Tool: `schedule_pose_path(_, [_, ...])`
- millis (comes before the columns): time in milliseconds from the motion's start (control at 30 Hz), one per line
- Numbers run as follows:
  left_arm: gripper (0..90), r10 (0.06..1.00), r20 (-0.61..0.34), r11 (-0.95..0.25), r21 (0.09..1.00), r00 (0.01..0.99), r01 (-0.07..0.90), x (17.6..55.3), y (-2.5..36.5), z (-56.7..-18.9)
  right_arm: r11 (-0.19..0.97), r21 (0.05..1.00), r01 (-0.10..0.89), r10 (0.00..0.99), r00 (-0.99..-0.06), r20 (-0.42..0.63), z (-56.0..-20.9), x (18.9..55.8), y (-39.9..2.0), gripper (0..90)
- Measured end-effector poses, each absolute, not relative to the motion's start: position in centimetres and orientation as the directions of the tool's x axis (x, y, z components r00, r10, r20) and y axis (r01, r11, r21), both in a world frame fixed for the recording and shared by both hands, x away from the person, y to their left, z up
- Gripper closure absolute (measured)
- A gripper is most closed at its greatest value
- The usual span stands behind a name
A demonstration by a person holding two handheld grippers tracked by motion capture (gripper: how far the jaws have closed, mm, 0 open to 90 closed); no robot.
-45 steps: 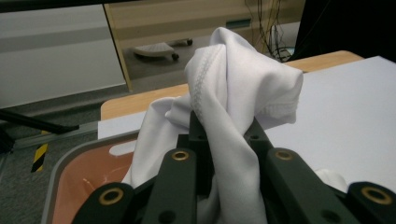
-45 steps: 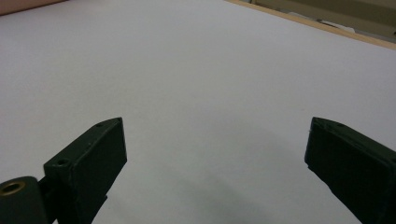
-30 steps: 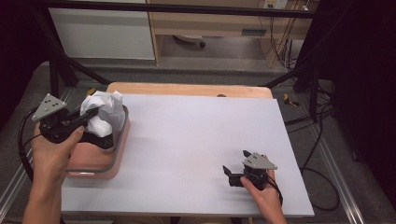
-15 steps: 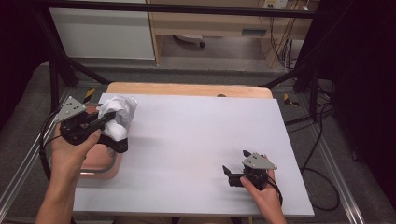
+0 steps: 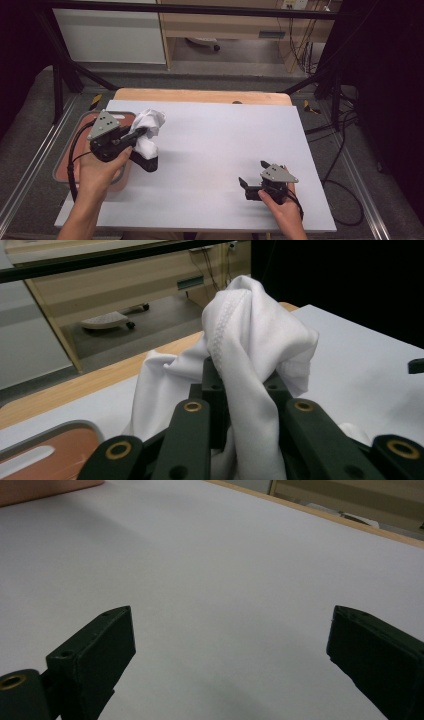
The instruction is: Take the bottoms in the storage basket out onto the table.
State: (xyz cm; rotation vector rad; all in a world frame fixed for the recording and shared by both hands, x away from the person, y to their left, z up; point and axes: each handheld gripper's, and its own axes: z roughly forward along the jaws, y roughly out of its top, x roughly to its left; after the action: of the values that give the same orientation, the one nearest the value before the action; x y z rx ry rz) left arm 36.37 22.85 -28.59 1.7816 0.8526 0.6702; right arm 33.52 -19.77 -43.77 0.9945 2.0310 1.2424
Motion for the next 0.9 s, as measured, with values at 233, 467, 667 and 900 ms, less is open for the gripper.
schedule_pose_path(233, [79.0,0.771,0.012,-0.212,0.948,0.636,0.239,36.0,20.9,-29.2,0.292,0.907,0.304,0.817,-0.572,-0.071,-43.7,33.5,-19.8,5.4])
schedule_pose_path(467, [78.9,0.748,0.012,-0.222,0.947,0.664,0.232,35.6,18.6,-30.2,0.295,0.906,0.303,0.816,-0.574,-0.074,-43.7,33.5,-19.7,5.4])
schedule_pose_path(667, [78.7,0.748,0.014,-0.218,0.949,0.664,0.226,35.4,17.6,-31.1,0.298,0.905,0.304,0.814,-0.576,-0.074,-43.8,33.5,-19.7,5.4])
schedule_pose_path(900, [78.6,0.723,0.035,-0.259,0.939,0.690,0.224,35.2,15.8,-32.2,0.295,0.905,0.306,0.815,-0.575,-0.071,-43.7,33.5,-19.7,5.4])
